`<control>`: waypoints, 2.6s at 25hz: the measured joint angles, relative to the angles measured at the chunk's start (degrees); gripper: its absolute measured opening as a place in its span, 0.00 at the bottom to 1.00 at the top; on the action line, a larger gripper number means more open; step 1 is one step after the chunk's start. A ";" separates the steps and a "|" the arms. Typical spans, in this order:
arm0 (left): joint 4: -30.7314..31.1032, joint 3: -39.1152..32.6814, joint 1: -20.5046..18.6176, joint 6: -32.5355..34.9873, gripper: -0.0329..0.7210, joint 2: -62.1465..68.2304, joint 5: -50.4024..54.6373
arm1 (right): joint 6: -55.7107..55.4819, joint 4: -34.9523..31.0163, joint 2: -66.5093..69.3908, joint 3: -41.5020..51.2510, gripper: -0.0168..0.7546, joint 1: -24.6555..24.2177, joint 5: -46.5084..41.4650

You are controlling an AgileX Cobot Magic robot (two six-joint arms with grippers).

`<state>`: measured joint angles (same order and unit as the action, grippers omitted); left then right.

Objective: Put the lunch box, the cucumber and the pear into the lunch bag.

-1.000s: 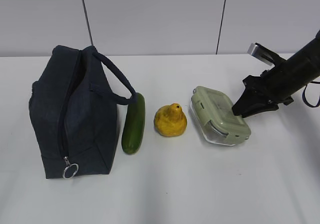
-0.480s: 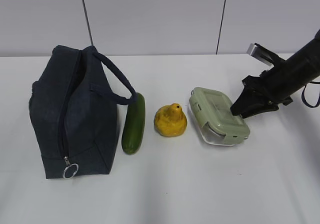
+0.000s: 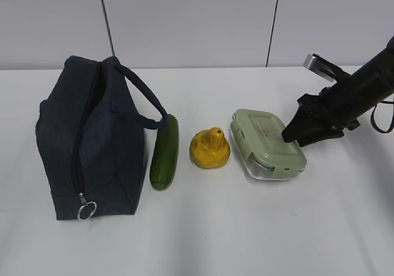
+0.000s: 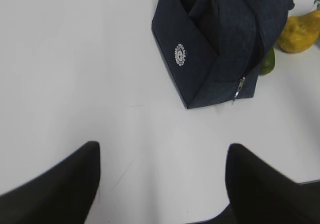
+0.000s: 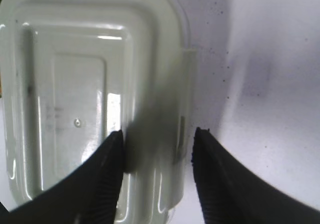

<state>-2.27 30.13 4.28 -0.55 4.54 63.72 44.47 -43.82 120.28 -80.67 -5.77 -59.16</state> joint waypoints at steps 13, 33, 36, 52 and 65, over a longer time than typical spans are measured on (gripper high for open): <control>0.00 0.00 0.00 0.00 0.66 0.00 0.00 | 0.00 -0.83 0.43 0.00 0.55 0.00 -1.39; 0.00 0.00 0.00 0.00 0.66 0.00 0.00 | 3.49 -0.21 0.92 -0.73 0.66 0.00 -4.03; 0.00 0.00 0.00 0.00 0.66 0.00 0.00 | 3.71 -0.21 1.01 -0.82 0.69 0.00 -4.16; 0.00 0.00 0.00 0.00 0.66 0.00 0.00 | 6.62 -4.27 1.01 -0.82 0.69 0.00 -8.08; 0.00 0.00 0.00 0.00 0.66 0.00 0.00 | 7.06 -4.45 1.01 -0.82 0.69 0.00 -8.17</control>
<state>-2.27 30.13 4.28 -0.55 4.54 63.72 51.53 -48.26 121.29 -81.49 -5.77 -67.34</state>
